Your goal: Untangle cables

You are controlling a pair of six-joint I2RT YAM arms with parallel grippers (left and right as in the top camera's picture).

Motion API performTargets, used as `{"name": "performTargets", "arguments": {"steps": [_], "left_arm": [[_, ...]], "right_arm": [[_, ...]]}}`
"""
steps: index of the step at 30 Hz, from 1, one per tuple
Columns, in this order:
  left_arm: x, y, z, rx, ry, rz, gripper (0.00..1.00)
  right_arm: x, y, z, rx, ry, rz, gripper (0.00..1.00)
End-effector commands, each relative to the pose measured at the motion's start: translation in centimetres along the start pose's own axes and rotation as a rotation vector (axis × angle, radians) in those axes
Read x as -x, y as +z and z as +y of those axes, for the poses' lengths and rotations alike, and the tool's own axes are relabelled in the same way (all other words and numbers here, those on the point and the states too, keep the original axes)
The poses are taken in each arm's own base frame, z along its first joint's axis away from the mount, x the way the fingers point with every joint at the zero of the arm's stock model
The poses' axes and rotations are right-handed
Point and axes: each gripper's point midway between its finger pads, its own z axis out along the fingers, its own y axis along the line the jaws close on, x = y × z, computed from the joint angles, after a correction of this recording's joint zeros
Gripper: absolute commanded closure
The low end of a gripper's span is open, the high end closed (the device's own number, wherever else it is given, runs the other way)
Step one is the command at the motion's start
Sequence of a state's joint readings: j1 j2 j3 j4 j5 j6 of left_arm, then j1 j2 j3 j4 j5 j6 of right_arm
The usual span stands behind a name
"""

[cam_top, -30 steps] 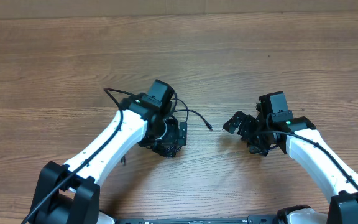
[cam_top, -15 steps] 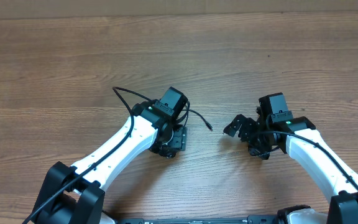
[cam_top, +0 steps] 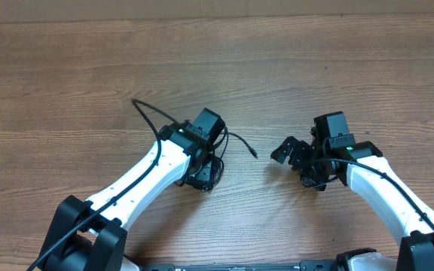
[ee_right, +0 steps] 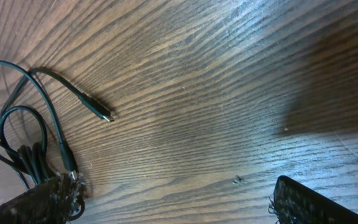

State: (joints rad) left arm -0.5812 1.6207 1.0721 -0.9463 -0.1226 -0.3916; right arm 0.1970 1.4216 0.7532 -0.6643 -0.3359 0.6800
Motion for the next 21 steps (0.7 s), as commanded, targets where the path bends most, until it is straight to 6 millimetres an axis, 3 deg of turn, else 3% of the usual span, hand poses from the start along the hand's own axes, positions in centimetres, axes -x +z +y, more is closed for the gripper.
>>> {"name": "performTargets", "arguments": {"steps": [1,2,6,13,17,21], "left_arm": [[0.3,0.3,-1.1,-0.054,0.297,-0.013,0.55],[0.7,0.4,-1.3,-0.057,0.337,-0.028,0.48],[1.3,1.2,-1.7,-0.057,0.399,-0.042,0.43],[-1.2,2.6,-1.8,-0.096,0.580,0.087,0.70],[-2.1,2.8,-2.3,-0.137,0.611,0.122,0.71],[-1.8,2.7,-3.5,-0.200,0.607,0.098,0.64]], "right_arm": [[0.1,0.2,-0.2,-0.003,0.005,-0.006,0.00],[0.1,0.2,-0.1,-0.003,0.004,-0.006,0.00],[0.0,0.2,-0.2,-0.006,0.006,-0.002,0.00],[-0.1,0.2,-0.3,-0.010,0.007,0.001,0.00],[0.1,0.2,-0.1,-0.003,0.003,-0.007,0.00],[0.4,0.2,0.2,0.009,-0.003,-0.020,0.00]]}}
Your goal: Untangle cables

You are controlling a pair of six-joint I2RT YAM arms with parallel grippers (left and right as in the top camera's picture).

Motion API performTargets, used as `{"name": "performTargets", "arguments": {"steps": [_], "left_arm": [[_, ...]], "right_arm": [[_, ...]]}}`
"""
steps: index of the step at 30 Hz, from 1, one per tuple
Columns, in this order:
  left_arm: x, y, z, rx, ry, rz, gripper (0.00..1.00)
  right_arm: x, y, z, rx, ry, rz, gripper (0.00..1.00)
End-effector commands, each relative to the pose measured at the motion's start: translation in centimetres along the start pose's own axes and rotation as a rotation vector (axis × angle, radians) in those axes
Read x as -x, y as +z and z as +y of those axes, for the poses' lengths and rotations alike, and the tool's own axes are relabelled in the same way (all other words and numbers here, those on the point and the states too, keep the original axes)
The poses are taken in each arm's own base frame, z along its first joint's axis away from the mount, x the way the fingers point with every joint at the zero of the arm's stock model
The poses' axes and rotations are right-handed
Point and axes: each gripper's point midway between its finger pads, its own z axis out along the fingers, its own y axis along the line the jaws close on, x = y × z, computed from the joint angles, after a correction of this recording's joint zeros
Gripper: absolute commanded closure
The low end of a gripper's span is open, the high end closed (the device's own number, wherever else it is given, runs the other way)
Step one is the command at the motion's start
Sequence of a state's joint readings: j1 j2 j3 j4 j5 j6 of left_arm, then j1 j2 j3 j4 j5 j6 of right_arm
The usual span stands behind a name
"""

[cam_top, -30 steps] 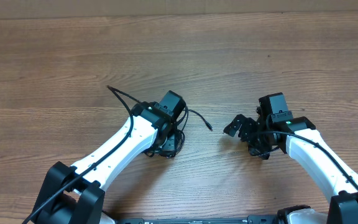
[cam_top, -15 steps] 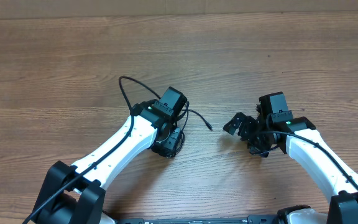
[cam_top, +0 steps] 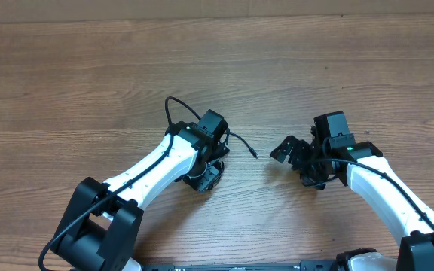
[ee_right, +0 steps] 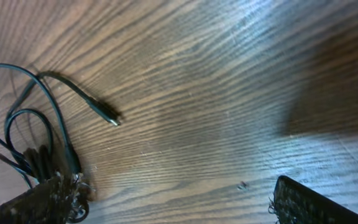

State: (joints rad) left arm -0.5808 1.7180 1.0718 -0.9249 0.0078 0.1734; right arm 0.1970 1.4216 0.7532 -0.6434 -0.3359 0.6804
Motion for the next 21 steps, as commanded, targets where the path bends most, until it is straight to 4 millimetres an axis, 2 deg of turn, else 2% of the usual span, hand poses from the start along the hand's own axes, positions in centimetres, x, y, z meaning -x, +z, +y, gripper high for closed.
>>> {"name": "performTargets", "arguments": {"steps": [1,6,10,18,21], "left_arm": [[0.6,0.4,-1.5,-0.084,0.044,-0.025,0.62],[2.1,0.3,-1.5,-0.087,0.046,-0.086,0.58],[2.1,0.3,-1.4,-0.085,0.047,-0.088,0.55],[1.4,1.5,-2.5,-0.139,0.059,-0.083,0.59],[0.7,2.5,-3.0,-0.164,0.057,-0.081,0.65]], "right_arm": [[0.1,0.2,-0.2,-0.004,0.004,-0.005,0.00],[0.0,0.2,-0.2,-0.005,0.005,-0.004,0.00],[0.0,0.2,-0.3,-0.007,0.006,-0.002,0.00],[0.0,0.2,-0.2,-0.007,0.005,-0.002,0.00],[0.0,0.2,-0.2,-0.007,0.005,-0.003,0.00]]}}
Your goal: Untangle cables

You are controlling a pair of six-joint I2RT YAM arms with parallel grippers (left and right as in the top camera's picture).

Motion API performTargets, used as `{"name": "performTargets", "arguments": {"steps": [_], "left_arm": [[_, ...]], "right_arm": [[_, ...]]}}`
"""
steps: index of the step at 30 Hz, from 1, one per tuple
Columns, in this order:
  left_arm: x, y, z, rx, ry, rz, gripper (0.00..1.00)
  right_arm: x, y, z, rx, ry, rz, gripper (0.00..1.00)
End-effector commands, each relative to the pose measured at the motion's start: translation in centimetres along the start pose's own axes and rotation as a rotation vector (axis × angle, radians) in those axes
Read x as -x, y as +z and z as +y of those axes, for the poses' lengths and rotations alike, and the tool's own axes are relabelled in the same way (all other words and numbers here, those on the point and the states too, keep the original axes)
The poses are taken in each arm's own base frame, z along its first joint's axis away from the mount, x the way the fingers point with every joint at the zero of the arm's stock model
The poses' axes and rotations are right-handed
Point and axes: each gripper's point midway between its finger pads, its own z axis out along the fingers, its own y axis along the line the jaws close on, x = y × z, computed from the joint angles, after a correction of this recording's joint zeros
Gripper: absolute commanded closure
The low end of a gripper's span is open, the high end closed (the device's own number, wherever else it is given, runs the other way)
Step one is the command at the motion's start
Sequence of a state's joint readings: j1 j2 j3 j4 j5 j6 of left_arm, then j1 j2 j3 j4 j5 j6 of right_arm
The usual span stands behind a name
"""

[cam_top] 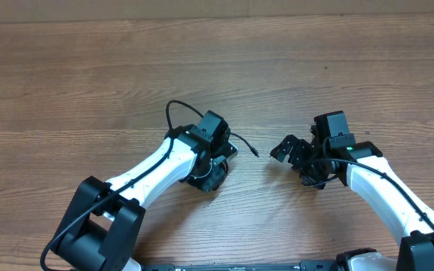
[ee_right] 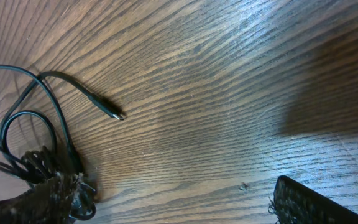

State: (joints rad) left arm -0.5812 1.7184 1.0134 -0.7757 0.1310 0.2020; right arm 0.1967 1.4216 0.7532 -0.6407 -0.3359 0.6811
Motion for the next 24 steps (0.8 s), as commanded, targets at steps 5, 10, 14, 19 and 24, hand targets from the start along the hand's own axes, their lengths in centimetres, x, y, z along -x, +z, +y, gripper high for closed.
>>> {"name": "performTargets", "arguments": {"steps": [5,10,14,19,24], "left_arm": [[-1.6,2.7,-0.7,-0.054,-0.016,-0.003,0.75],[-0.9,2.6,-1.0,-0.052,-0.046,-0.021,0.96],[0.5,0.7,-0.3,-0.044,-0.125,-0.050,0.96],[4.0,-4.9,1.1,-0.030,-0.241,-0.157,0.96],[8.5,-11.9,2.3,-0.038,-0.457,-0.363,0.96]], "right_arm": [[0.0,0.2,-0.2,-0.005,0.003,-0.005,0.00],[0.0,0.2,-0.2,-0.006,0.004,-0.002,0.00],[-0.1,0.2,-0.3,-0.010,0.006,0.003,0.00],[-0.6,0.1,0.2,0.023,-0.013,0.033,0.00],[-1.1,-0.2,1.1,0.070,-0.072,0.053,0.00]]}}
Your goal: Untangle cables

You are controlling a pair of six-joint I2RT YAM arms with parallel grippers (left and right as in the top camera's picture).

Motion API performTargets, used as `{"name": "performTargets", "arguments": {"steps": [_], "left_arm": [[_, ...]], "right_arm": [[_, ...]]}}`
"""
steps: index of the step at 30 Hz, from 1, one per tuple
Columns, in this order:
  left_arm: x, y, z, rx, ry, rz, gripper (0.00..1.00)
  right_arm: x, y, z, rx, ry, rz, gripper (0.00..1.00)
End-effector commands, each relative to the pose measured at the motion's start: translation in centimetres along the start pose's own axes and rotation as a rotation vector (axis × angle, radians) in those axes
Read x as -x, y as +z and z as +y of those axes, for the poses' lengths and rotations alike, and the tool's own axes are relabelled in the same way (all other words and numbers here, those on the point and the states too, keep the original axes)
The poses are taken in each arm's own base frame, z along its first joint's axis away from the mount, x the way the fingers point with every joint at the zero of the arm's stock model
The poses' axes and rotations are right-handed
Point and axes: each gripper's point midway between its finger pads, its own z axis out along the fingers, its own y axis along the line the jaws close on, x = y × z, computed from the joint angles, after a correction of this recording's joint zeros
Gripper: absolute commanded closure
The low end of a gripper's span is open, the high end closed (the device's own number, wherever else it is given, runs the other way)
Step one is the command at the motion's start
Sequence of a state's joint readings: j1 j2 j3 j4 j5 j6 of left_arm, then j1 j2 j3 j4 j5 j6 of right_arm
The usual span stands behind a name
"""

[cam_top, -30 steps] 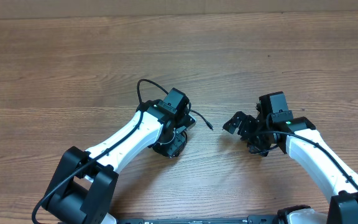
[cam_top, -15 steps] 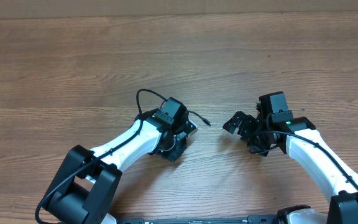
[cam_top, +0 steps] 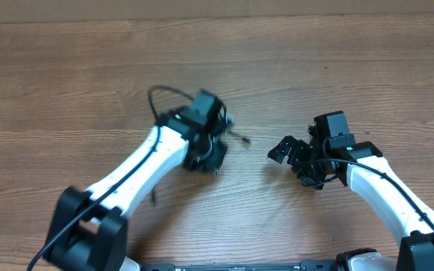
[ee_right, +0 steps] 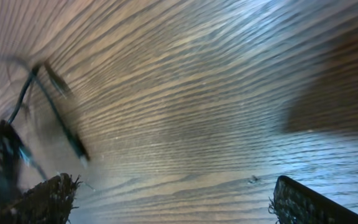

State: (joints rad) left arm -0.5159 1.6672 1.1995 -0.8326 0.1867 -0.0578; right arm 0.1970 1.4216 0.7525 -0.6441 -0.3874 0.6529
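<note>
A tangled bundle of black cables [cam_top: 208, 153] sits under my left gripper [cam_top: 203, 150], which is shut on it left of the table's middle. One thin loop [cam_top: 163, 92] arches out to the far left of the wrist. A plug end [cam_top: 240, 138] sticks out to the right. In the right wrist view the cables [ee_right: 55, 118] are a blurred streak at the left. My right gripper [cam_top: 286, 150] stands open to the right of the plug, its fingers [ee_right: 45, 198] wide apart with only bare wood between them.
The wooden table [cam_top: 337, 68] stretches wide behind both arms. A short dark piece [cam_top: 154, 197] shows beside the left forearm; what it is cannot be told. The right arm's wrist [cam_top: 331, 132] stands right of the bundle.
My left gripper has moved away from the front edge with the bundle in it. The loop and plug end have shifted up and left. The right arm has not moved.
My left gripper sat on the bundle with one cable end stretched to the far left. Then that end was curled into a loop above the wrist, and stayed so. Now the bundle is farther up the table with the gripper. The right gripper stayed open throughout.
</note>
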Motion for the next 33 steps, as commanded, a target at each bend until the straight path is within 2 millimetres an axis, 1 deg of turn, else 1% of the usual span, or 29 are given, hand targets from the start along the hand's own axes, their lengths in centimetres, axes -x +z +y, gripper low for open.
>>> {"name": "performTargets", "arguments": {"steps": [1,3,4,5,7,9,10,12,13,14,15,16,17,18,19,20,21,22,25,27,29,31,33], "left_arm": [[5.0,-5.9,-0.5,-0.026,-0.239,-0.214,0.95],[6.3,-7.1,-0.3,-0.047,-0.397,-0.265,0.95],[6.5,-7.2,-0.2,-0.060,-0.475,-0.273,0.92],[6.5,-7.2,-0.1,-0.067,-0.543,-0.269,0.94],[5.8,-6.9,0.0,-0.065,-0.630,-0.239,0.96],[4.6,-6.4,0.2,-0.057,-0.756,-0.188,0.95],[3.9,-6.0,0.3,-0.052,-0.860,-0.158,0.96],[2.9,-5.5,0.3,-0.045,-1.013,-0.121,0.95],[2.5,-5.2,0.3,-0.044,-1.097,-0.108,0.94],[2.1,-4.8,0.2,-0.042,-1.190,-0.092,0.87],[1.7,-4.6,0.1,-0.040,-1.255,-0.080,0.76],[1.4,-4.3,0.1,-0.035,-1.308,-0.071,0.68],[1.1,-4.1,0.1,-0.029,-1.332,-0.065,0.65],[0.9,-3.9,0.1,-0.024,-1.348,-0.060,0.59],[0.7,-3.7,0.2,-0.018,-1.348,-0.061,0.43],[0.6,-3.7,0.4,-0.007,-1.343,-0.061,0.18],[0.4,-3.6,0.7,0.013,-1.319,-0.068,0.05],[0.3,-3.6,1.2,0.037,-1.278,-0.083,0.00],[0.4,-3.9,3.2,0.152,-1.040,-0.143,0.00],[0.6,-4.3,4.8,0.249,-0.867,-0.177,0.04],[0.7,-4.8,6.3,0.345,-0.707,-0.196,0.04],[1.1,-5.2,7.1,0.402,-0.532,-0.194,0.13],[1.7,-5.1,7.0,0.407,-0.345,-0.175,0.22]], "right_arm": [[-0.5,-0.3,0.5,0.035,-0.058,0.017,0.00],[-0.7,-0.3,0.3,0.028,-0.057,0.025,0.00],[-0.9,-0.3,0.2,0.021,-0.053,0.031,0.00],[-1.0,-0.3,0.0,0.015,-0.049,0.036,0.00],[-1.2,-0.3,-0.2,0.004,-0.043,0.045,0.00],[-1.3,-0.3,-0.4,-0.001,-0.041,0.050,0.00],[-1.3,-0.3,-0.3,0.000,-0.048,0.050,0.00],[-1.3,-0.3,-0.4,-0.001,-0.064,0.048,0.00],[-1.2,-0.3,-0.5,-0.007,-0.064,0.045,0.00],[-1.2,-0.3,-0.5,-0.009,-0.063,0.043,0.00],[-1.2,-0.3,-0.5,-0.009,-0.063,0.044,0.00],[-1.2,-0.3,-0.5,-0.009,-0.063,0.044,0.00],[-1.2,-0.3,-0.5,-0.009,-0.063,0.044,0.00],[-1.2,-0.3,-0.5,-0.009,-0.063,0.044,0.00],[-1.2,-0.3,-0.5,-0.009,-0.063,0.044,0.00],[-1.2,-0.3,-0.5,-0.009,-0.064,0.044,0.00],[-1.2,-0.3,-0.5,-0.009,-0.064,0.043,0.00],[-1.2,-0.3,-0.5,-0.009,-0.064,0.043,0.00],[-1.1,-0.3,-0.6,-0.014,-0.064,0.039,0.00],[-1.1,-0.3,-0.6,-0.015,-0.064,0.038,0.00],[-1.1,-0.3,-0.6,-0.015,-0.064,0.038,0.00],[-1.1,-0.3,-0.6,-0.013,-0.065,0.036,0.00],[-1.0,-0.3,-0.5,-0.012,-0.066,0.034,0.00]]}}
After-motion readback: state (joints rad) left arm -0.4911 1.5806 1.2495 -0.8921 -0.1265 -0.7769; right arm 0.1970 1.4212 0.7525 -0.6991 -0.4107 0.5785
